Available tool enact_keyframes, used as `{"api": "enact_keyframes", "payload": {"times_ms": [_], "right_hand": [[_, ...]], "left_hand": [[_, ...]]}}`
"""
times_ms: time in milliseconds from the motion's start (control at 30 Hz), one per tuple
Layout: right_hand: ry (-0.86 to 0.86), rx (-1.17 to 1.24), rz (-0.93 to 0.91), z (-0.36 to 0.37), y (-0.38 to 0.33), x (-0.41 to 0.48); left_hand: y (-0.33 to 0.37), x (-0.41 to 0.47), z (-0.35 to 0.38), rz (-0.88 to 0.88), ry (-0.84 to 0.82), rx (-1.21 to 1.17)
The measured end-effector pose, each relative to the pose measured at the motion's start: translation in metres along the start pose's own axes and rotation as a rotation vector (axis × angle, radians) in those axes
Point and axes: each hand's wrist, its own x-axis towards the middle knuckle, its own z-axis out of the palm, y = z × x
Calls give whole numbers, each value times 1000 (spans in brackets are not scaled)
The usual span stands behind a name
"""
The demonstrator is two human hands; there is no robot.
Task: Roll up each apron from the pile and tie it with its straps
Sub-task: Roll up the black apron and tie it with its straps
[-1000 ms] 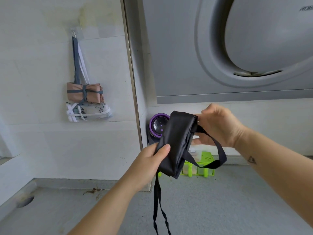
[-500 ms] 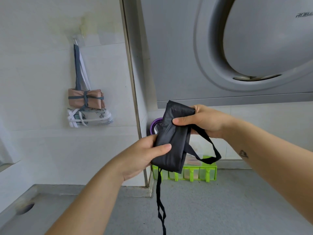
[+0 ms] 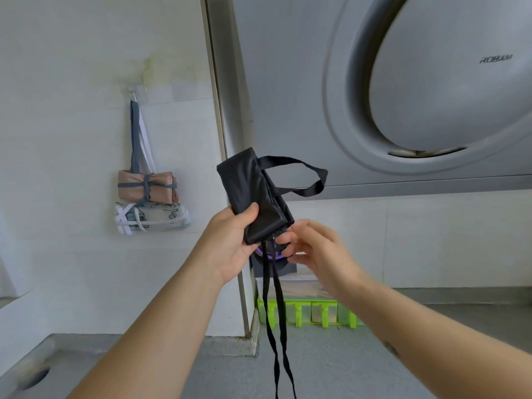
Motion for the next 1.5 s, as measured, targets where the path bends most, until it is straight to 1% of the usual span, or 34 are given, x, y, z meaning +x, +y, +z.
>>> {"api": "enact_keyframes", "payload": {"times_ms": [33, 67, 100, 133, 233, 333, 400, 467, 567, 600, 633, 700, 733, 767, 800, 833, 867, 933, 1000, 1067, 1133, 1200, 1267, 1333, 1433, 1500], "right_hand": [[-126, 9, 94, 3, 4, -3], [-221, -14, 129, 4, 7, -4], [-283, -31, 116, 5, 7, -5], [-311, -40, 90, 5, 7, -5], [-271, -89, 22, 4, 2, -6], [-217, -281, -57, 1, -2, -3], [-223, -346, -70, 0, -5, -2], [-242, -422, -77, -1, -9, -4], [-222, -623, -122, -2, -15, -7], [-218, -651, -120, -2, -18, -8], [-232, -660, -99, -3, -22, -9], [-334, -613, -5, -2, -30, -11], [-396, -537, 52, -1, -35, -12], [-433, -437, 94, 1, -41, -13], [-434, -346, 106, 2, -47, -13], [-399, -302, 87, 3, -53, -12], [-338, -321, 44, 2, -59, -9], [-215, -451, -51, 0, -74, -6], [-167, -538, -111, -4, -88, -3], [-145, -571, -152, -6, -100, 0], [-103, -546, -207, -10, -111, 4], [-54, -539, -266, -11, -123, 11], [-40, -511, -283, -15, -132, 21], [-105, -375, -217, -24, -133, 35], [-170, -140, 2, -34, -112, 51], [-165, -115, 104, -37, -86, 50]], "left_hand": [[0, -1, 2, -2, 6, -11], [0, -1, 3, -5, 11, -21], [1, -2, 4, -3, 15, -26], [1, -2, 4, 2, 17, -27], [3, -2, 2, 8, 30, -38], [4, -5, 0, -37, 31, -99], [4, -6, -1, -55, 29, -120], [4, -6, -2, -53, 37, -112], [3, -5, -2, -33, 78, -89], [2, -3, -2, -10, 99, -62], [-1, -1, -4, 36, 132, 17], [-9, 5, -9, 202, 236, 378], [-12, 7, -12, 291, 271, 573], [-14, 7, -13, 357, 280, 720], [-17, 8, -14, 396, 262, 807], [-19, 7, -14, 419, 224, 853], [-22, 7, -14, 425, 180, 882], [-27, 3, -14, 425, 87, 908], [-30, -3, -13, 414, 15, 900], [-30, -6, -13, 393, -41, 876], [-28, -11, -15, 361, -111, 863], [-27, -16, -15, 313, -216, 840], [-28, -21, -15, 288, -309, 836], [-29, -25, -14, 283, -356, 817], [-28, -27, -13, 291, -373, 732], [-26, -25, -15, 288, -363, 625]]}}
